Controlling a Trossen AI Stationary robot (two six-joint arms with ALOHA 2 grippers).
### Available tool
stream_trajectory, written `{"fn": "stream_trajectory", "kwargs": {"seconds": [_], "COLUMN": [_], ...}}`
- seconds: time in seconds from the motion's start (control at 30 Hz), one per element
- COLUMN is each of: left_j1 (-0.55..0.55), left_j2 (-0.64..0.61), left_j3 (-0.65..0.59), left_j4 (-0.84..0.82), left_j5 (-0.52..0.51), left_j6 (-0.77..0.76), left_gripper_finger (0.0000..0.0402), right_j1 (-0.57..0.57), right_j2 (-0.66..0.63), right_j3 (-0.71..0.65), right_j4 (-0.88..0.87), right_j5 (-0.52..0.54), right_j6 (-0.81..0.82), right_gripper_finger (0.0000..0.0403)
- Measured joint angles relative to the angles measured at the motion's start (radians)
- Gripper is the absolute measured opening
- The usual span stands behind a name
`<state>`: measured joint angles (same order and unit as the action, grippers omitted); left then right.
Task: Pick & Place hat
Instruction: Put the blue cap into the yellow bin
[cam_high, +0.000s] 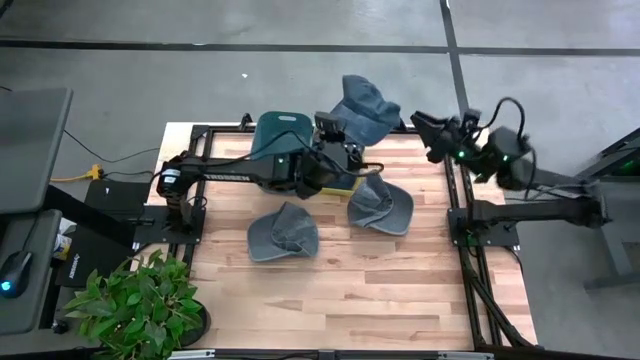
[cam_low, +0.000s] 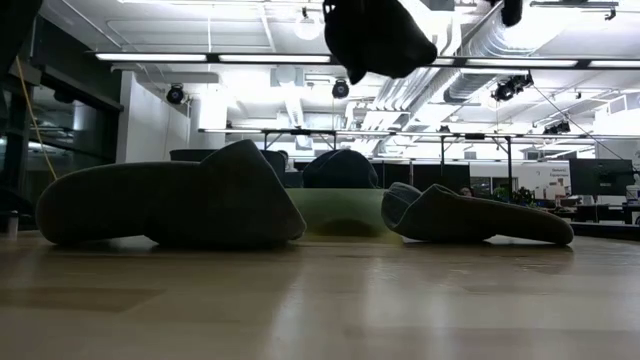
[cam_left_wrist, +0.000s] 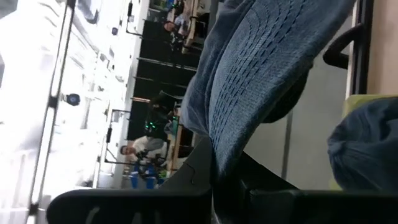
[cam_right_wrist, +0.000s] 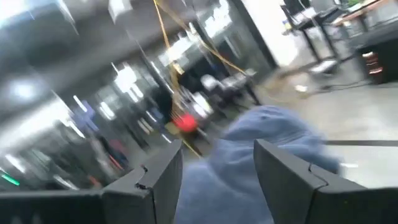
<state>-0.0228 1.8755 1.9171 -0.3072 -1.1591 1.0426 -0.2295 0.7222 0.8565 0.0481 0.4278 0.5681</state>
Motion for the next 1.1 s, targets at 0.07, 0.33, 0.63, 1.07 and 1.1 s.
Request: {"fn": "stream_trajectory", "kwargs": {"seconds": [0.07,0.33,0.63,1.07,1.1], "left_j1": [-0.004,-0.004,-0.004,-0.004,-0.004], "left_j2": [0.007,0.009,0.009,0.009,0.009], "left_j3": [0.0,0.0,0.0,0.0,0.0], "left_j4": [0.007,0.067,0.165,0.157,0.157], "left_j5": [-0.001,0.005,0.02,0.032,0.038], "left_j6": [0.021,0.107,0.236,0.265,0.271], "left_gripper_finger": [0.0005,0.0005,0.0005,0.0005,0.0005], "right_j1": [-0.043,-0.227,-0.418,-0.757,-0.777], "right_j2": [0.021,0.166,0.284,0.434,0.449], "right_j3": [0.114,0.476,0.572,0.571,0.571], "right_j4": [-0.201,-0.696,-0.777,-0.732,-0.718], "right_j5": [-0.039,-0.236,-0.446,-0.868,-0.91], "right_j6": [-0.074,-0.157,-0.273,-0.138,-0.136], "right_gripper_finger": [0.019,0.019,0.019,0.019,0.019]}}
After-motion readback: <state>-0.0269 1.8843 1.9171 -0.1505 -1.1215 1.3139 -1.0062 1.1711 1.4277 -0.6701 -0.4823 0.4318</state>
